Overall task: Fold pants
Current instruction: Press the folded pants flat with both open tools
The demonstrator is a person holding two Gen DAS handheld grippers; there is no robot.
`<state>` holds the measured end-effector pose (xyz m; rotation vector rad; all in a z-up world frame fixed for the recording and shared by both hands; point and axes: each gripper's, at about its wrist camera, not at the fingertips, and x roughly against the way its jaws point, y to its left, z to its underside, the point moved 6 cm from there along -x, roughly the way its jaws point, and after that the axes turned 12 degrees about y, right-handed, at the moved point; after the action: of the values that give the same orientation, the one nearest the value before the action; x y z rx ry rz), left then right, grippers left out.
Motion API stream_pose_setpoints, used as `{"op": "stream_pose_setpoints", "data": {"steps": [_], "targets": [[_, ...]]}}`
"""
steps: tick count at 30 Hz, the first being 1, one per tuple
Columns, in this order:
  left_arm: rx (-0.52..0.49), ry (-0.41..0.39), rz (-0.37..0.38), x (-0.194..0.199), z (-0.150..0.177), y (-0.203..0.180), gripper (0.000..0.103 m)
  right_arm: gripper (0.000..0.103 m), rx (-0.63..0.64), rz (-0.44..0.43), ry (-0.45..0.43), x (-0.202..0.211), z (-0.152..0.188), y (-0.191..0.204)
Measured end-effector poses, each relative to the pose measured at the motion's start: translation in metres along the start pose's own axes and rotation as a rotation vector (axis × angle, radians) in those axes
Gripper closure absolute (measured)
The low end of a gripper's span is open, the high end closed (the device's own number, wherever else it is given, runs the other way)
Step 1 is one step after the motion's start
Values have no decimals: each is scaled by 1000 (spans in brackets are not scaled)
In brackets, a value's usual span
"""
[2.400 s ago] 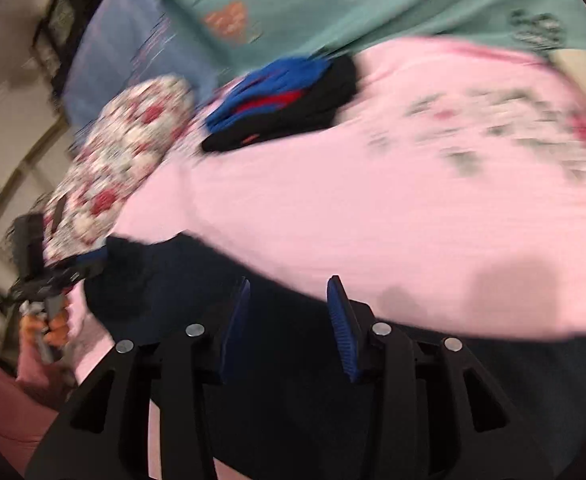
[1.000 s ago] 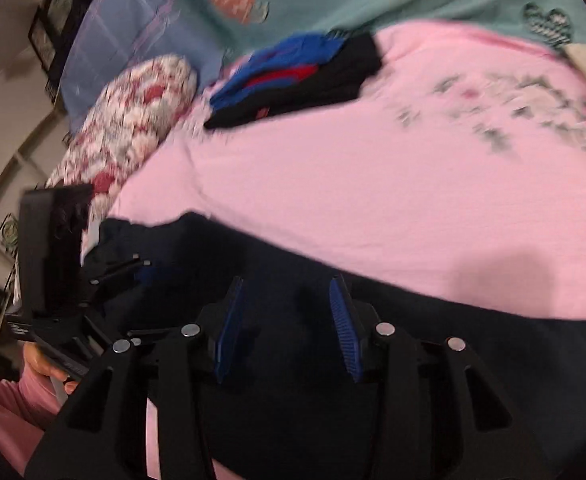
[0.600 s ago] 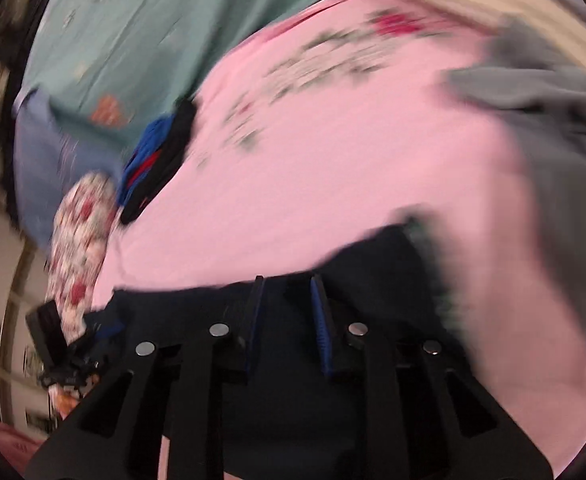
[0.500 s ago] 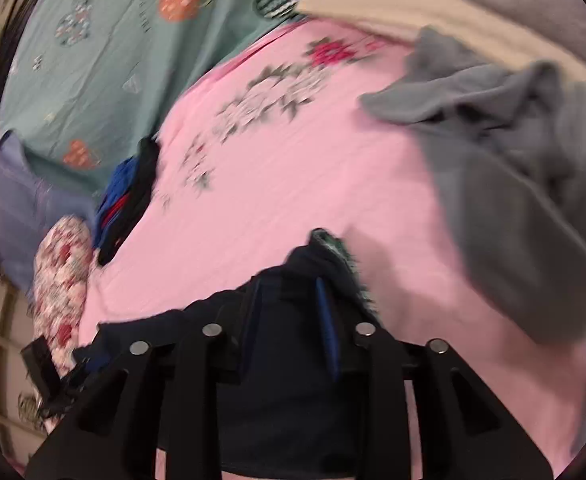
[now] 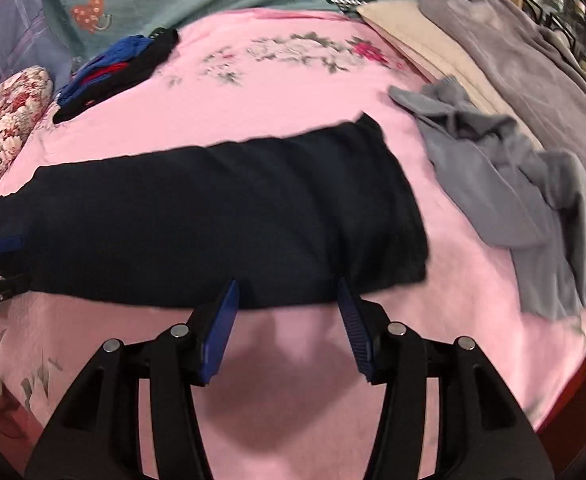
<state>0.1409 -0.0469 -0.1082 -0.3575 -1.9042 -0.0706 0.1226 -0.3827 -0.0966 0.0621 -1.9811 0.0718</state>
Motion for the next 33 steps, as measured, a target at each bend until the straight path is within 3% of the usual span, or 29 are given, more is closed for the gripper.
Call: {"op": "stream_pose_setpoints", "data": {"steps": [2, 3, 5, 7, 8, 10, 11, 14, 16, 18, 20, 23, 26, 29, 33], "targets": [[41, -46, 66, 12, -7, 4, 2, 49, -39, 53, -17, 8, -3, -9], [52, -70, 75, 16, -12, 5, 2, 49, -33, 34, -59, 16, -10, -5], [52, -98, 56, 16, -19, 7, 2, 49, -38, -27, -134, 26, -26, -2], [83, -57, 36, 0, -20, 13, 2, 49, -52, -53, -162, 24, -40, -3], [103, -10, 41, -13, -16, 16, 2, 49, -64, -52, -144, 16, -45, -8], [62, -15, 1, -10, -8, 12, 2, 49, -126, -6, -46, -6, -43, -22], [38, -11, -8, -5, -2, 10, 2, 49, -144, -30, -17, -14, -36, -28], [16, -28, 16, 16, 12, 18, 2, 49, -131, -29, -22, -1, -22, -30], [61, -70, -61, 32, 10, 41, 2, 49, -176, 38, -2, 8, -16, -27], [150, -91, -167, 44, 10, 83, 2, 49, -192, 66, -52, 19, -14, -13], [267, -66, -221, 45, 20, 125, 2, 49, -145, -31, -137, 33, -22, 22], [375, -9, -238, 37, 48, 161, 2, 49, -41, -160, -160, 29, -28, 73], [300, -57, -273, 46, 73, 149, 2, 49, 29, -136, -95, 5, -33, 98], [239, -80, -265, 63, 86, 140, 2, 49, 14, -143, -38, -15, -27, 97], [220, -193, -230, 95, 61, 152, 2, 48, 25, -151, -63, -15, -28, 96]]}}
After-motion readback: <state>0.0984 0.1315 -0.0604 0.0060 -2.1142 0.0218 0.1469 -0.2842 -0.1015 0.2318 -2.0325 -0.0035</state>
